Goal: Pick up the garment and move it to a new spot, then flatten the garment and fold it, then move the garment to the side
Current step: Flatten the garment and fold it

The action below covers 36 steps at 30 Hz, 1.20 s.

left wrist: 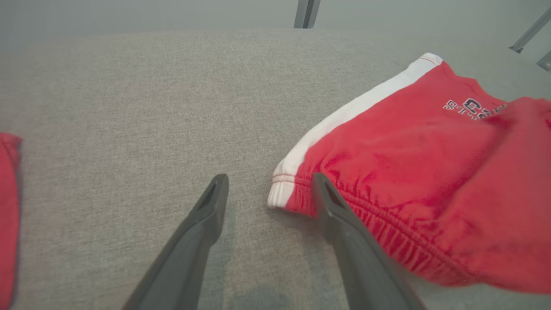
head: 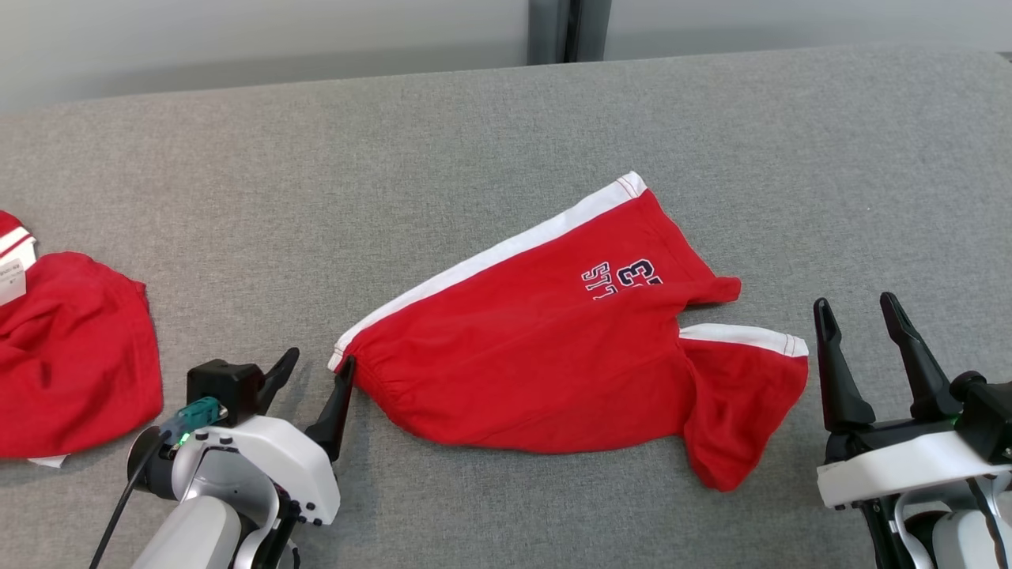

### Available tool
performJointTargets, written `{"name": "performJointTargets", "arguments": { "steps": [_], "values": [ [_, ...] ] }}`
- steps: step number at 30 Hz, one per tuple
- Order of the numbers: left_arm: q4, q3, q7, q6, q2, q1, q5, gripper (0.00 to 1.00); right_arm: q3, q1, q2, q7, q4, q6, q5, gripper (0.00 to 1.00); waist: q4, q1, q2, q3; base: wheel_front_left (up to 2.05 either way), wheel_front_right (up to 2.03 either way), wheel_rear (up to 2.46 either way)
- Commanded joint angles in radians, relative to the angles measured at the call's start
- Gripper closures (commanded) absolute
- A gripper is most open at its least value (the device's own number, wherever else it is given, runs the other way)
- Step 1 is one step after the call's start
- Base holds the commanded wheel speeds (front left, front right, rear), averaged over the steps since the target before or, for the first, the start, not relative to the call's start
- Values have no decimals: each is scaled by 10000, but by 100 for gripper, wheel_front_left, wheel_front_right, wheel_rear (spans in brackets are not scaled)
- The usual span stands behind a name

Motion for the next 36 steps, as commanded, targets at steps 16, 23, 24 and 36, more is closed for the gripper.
{"name": "performJointTargets", "arguments": {
  "steps": [16,23,24,36],
  "values": [
    [1409,-424,-204,-509,-134,-883,37,100,14,-404,-49,-197,155,2,121,0,-145,0,0,288,0,0,0],
    [1350,-434,-547,-472,-117,-1109,161,100,28,-868,-290,-214,310,2,264,0,-23,0,0,440,0,0,0],
    [1333,-439,-576,-446,-114,-1125,161,100,35,-1002,-341,-215,359,2,311,0,10,0,0,479,0,0,0],
    [1096,-607,-882,-502,-340,-1789,270,100,605,-3180,-1546,283,1289,2,823,0,905,0,0,1665,0,0,0]
  ]
}}
